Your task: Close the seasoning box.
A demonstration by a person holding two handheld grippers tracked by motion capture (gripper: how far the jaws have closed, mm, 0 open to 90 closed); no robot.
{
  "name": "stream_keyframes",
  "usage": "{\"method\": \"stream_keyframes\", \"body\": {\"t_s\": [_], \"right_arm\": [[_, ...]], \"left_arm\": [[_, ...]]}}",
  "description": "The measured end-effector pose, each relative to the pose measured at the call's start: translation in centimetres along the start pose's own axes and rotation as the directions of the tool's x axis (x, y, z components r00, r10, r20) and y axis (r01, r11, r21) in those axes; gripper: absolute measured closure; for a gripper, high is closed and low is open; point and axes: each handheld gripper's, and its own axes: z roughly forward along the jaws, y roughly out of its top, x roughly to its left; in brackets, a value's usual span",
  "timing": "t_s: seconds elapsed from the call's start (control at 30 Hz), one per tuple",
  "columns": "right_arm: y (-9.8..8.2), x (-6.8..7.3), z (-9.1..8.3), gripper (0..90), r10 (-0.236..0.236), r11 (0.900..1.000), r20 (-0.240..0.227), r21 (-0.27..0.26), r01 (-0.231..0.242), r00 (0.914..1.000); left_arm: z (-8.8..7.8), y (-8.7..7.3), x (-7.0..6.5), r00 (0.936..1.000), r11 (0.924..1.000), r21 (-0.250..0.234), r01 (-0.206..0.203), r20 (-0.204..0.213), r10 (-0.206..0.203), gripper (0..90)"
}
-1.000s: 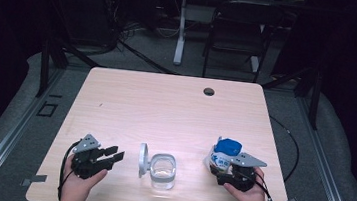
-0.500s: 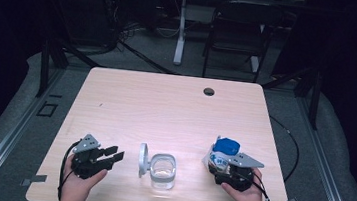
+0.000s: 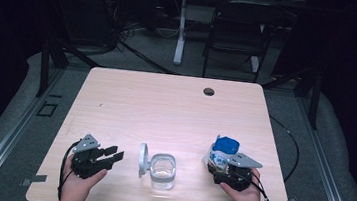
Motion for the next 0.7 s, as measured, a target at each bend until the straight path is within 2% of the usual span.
{"method": "stream_keyframes", "body": {"t_s": [0.33, 0.7], "right_arm": [[0.05, 0.07, -0.09, 35.5, -0.007, 1.0, 0.002, 0.005, 0.007, 1.0], [0.18, 0.27, -0.15, 38.5, -0.058, 0.998, 0.008, 0.01, 0.058, 0.9983]], "left_arm": [[-0.01, -0.01, 0.07, 1.0, 1.0, 0.001, 0.0, -0.001, 0.0, 62.5], [-0.04, -0.02, 0.14, 1.0, 1.0, -0.004, 0.005, -0.003, -0.005, 62.6]]}}
